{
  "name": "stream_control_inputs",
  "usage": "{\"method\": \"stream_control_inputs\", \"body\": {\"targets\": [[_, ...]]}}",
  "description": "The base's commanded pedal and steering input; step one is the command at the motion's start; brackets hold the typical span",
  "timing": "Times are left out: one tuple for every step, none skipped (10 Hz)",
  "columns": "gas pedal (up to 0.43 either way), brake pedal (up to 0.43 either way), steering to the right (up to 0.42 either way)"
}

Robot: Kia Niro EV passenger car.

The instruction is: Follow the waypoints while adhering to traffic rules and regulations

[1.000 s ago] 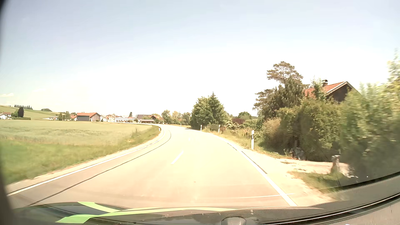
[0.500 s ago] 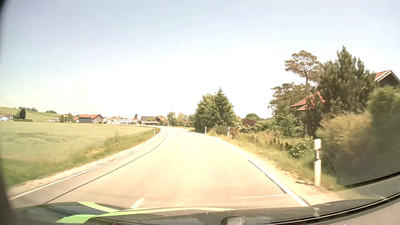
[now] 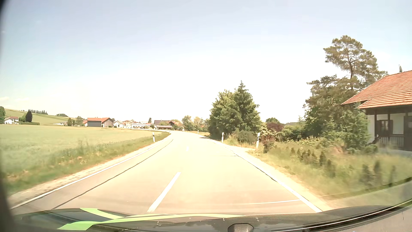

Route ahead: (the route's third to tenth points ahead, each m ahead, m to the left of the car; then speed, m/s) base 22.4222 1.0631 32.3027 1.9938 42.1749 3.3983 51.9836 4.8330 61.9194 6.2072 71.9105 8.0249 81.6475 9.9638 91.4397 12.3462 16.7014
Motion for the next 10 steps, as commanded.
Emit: {"method": "stream_control_inputs", "body": {"targets": [[0.157, 0.000, -0.032], [0.169, 0.000, -0.032], [0.169, 0.000, -0.032], [0.169, 0.000, -0.031], [0.157, 0.000, -0.030], [0.157, 0.000, -0.028], [0.150, 0.000, -0.027], [0.150, 0.000, -0.027], [0.150, 0.000, -0.027], [0.150, 0.000, -0.025]]}}
